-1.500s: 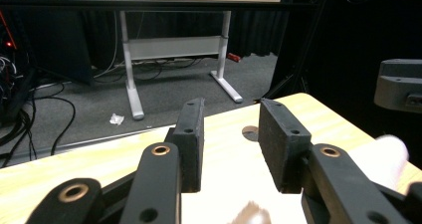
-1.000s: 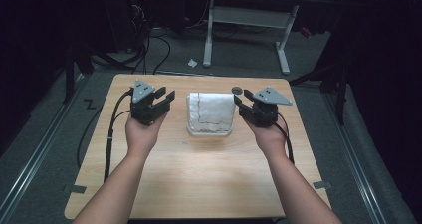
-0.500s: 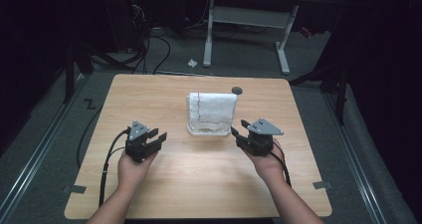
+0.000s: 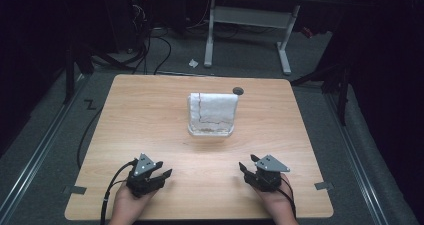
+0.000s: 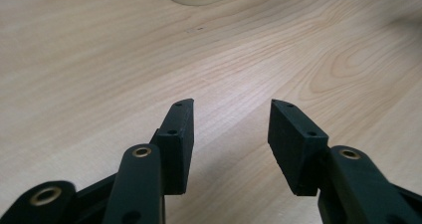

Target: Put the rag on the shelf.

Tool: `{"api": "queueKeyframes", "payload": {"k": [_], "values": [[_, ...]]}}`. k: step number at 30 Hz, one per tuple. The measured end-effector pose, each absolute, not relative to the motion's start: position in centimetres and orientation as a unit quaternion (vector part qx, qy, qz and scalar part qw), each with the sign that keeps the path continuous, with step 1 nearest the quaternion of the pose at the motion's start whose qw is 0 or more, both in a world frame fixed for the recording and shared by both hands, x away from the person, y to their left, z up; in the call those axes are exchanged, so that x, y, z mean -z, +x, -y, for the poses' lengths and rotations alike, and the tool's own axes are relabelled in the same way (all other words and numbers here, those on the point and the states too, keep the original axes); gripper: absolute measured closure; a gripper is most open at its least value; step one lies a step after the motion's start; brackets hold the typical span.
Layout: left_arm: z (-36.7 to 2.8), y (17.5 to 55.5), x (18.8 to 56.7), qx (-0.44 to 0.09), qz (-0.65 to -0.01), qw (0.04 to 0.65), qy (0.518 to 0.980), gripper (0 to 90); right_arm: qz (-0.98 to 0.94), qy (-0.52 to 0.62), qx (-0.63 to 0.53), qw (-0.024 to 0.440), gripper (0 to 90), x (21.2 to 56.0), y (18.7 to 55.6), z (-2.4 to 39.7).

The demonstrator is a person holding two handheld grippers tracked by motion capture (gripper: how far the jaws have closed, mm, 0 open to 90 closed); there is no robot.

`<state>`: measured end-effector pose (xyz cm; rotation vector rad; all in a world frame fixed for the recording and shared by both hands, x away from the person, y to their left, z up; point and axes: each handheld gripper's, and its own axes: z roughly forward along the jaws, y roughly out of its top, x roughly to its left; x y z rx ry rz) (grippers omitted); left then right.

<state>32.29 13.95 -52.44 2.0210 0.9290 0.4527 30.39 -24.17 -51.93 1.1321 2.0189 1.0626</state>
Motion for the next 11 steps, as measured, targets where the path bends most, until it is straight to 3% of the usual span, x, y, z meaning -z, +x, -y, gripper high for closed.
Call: {"api": "queueKeyframes", "payload": {"k": [11], "values": [[-14.0,33.3,52.8,-0.15,-0.384,0.439,0.798,51.8,-0.758,0.447,-0.393,0.267,48.0,52.8,31.7,25.5]]}}
